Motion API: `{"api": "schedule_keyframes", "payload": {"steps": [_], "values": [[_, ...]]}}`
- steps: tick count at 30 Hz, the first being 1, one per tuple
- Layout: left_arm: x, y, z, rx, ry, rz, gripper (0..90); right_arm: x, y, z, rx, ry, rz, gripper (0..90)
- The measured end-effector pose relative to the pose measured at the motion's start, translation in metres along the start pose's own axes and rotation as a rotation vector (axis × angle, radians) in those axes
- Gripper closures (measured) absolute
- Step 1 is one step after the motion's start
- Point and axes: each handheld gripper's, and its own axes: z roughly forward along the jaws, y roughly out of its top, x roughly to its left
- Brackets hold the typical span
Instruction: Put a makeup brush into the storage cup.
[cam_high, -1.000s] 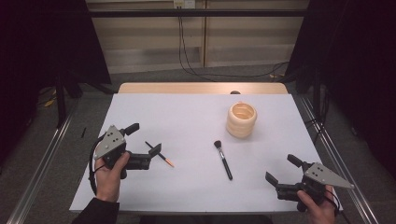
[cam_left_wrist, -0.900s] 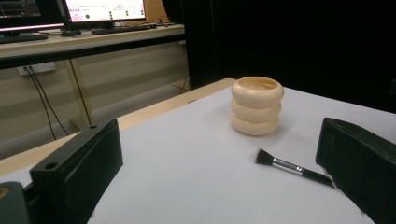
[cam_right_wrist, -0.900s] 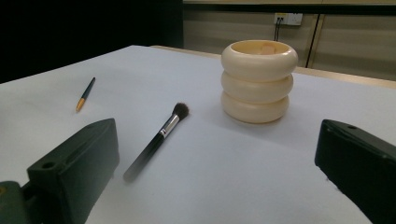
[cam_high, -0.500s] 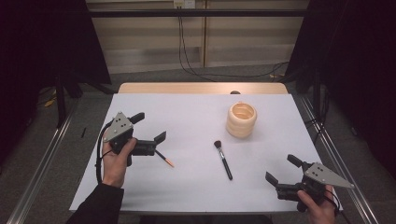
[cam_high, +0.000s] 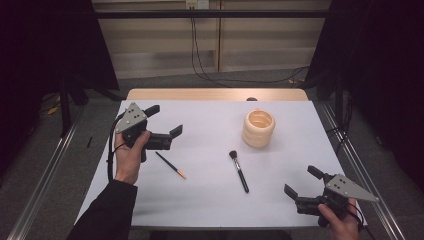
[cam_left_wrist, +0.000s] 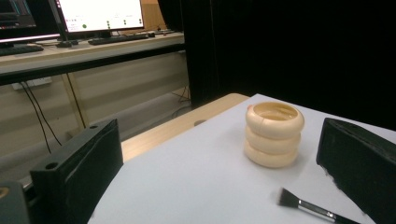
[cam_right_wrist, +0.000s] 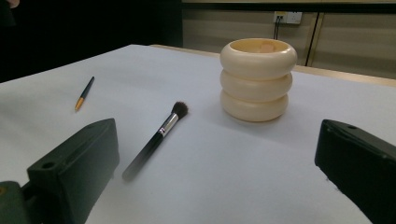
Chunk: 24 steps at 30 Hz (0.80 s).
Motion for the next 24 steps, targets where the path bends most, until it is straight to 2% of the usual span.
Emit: {"api": "schedule_keyframes", "payload": {"steps": [1,4,5,8,10,11,13,15,16,17,18,20,21,22,24], "values": [[0.002,0.0,0.002,-0.007,0.01,0.0,0.4,0.0,0.0,0.0,-0.002,-0.002,-0.002,0.0],[0.004,0.0,0.004,0.003,0.003,-0.008,0.5,0.0,0.0,0.0,-0.002,-0.003,0.003,0.0],[0.004,-0.002,0.006,0.027,0.002,-0.006,0.5,0.0,0.0,0.0,-0.006,-0.006,0.005,0.0],[0.005,-0.004,0.007,0.051,-0.013,-0.003,0.9,-0.001,0.0,0.0,-0.002,-0.002,0.0,0.0],[0.005,-0.004,0.007,0.06,0.001,-0.01,0.8,0.0,0.0,0.0,0.0,0.002,-0.004,0.0],[0.007,-0.003,0.007,0.085,-0.017,0.003,0.7,0.0,0.0,0.0,-0.002,0.0,-0.004,0.0],[0.008,-0.003,0.007,0.093,-0.016,0.005,0.6,0.0,0.0,0.0,-0.001,-0.001,-0.002,0.0],[0.008,-0.002,0.008,0.133,0.003,0.013,0.7,0.0,0.0,0.001,0.0,-0.001,-0.004,0.0],[0.008,-0.002,0.008,0.133,0.003,0.013,0.9,0.0,0.0,0.001,0.0,0.0,-0.003,0.0],[0.01,-0.001,0.009,0.172,-0.018,0.009,1.2,0.0,0.0,0.001,0.001,0.0,-0.002,0.0],[0.01,0.0,0.01,0.183,-0.032,0.006,1.3,0.0,0.0,0.001,0.001,-0.001,-0.003,0.0],[0.011,0.0,0.011,0.215,-0.02,0.012,1.3,0.0,0.0,0.001,0.001,0.001,-0.003,0.0],[0.011,0.0,0.011,0.215,-0.02,0.012,1.4,0.0,0.0,0.001,0.001,0.001,-0.003,0.0],[0.012,-0.001,0.013,0.252,-0.015,0.015,1.4,0.0,0.0,0.001,0.003,0.0,-0.002,0.0],[0.012,-0.002,0.015,0.287,-0.004,0.028,1.4,0.0,0.0,0.001,0.009,0.003,-0.006,0.0]]}}
